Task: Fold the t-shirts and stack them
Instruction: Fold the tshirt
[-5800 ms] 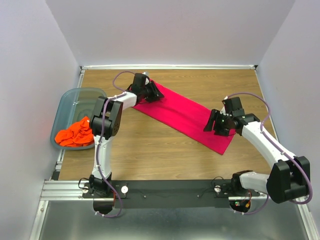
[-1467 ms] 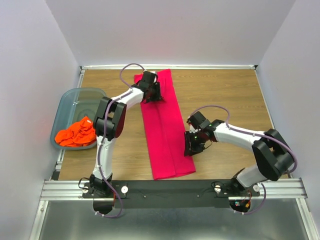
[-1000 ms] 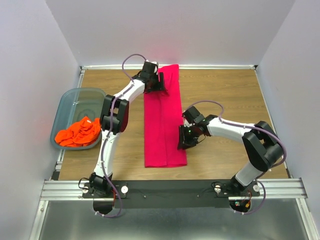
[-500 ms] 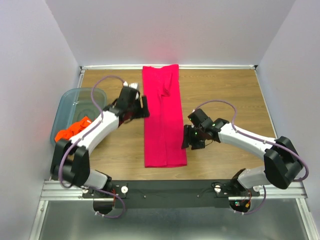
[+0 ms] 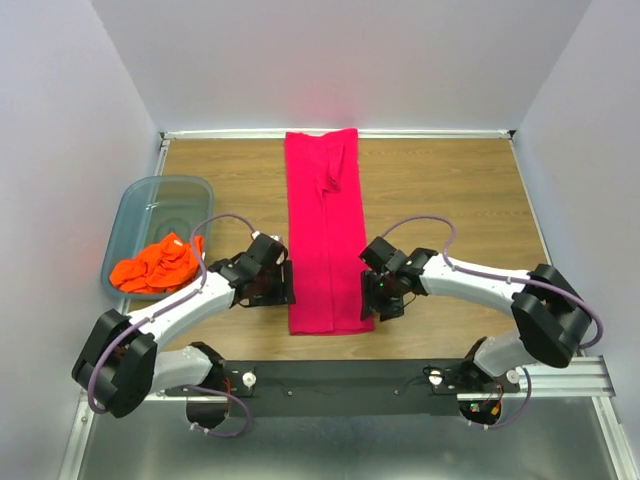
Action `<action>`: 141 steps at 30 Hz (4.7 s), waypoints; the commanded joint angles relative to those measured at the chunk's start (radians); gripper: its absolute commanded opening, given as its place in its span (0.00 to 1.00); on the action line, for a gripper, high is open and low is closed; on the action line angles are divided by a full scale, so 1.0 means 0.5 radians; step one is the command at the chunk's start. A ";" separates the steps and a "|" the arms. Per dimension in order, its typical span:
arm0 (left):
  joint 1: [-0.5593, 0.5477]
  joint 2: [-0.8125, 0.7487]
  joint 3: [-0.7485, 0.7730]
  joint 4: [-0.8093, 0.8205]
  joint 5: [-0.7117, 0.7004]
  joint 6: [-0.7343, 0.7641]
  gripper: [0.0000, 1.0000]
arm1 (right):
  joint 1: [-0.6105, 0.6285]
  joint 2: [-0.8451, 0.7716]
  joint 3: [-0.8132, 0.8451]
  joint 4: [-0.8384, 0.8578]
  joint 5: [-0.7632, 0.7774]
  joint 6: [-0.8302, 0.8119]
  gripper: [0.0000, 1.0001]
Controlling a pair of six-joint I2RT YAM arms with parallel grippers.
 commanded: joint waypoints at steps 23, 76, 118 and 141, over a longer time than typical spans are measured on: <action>-0.317 0.161 0.087 -0.254 -0.018 -0.267 0.70 | 0.143 0.114 -0.130 -0.051 0.276 0.161 0.01; -0.854 0.474 0.419 -0.468 -0.444 -0.954 0.53 | 0.146 -0.052 -0.163 -0.051 0.246 -0.072 0.01; -0.946 0.707 0.226 -0.306 -0.361 -0.948 0.00 | 0.146 -0.052 -0.206 -0.063 0.181 -0.158 0.01; -0.029 0.627 0.876 -0.312 -0.355 0.089 0.00 | -0.231 0.338 0.910 -0.578 0.577 -0.710 0.01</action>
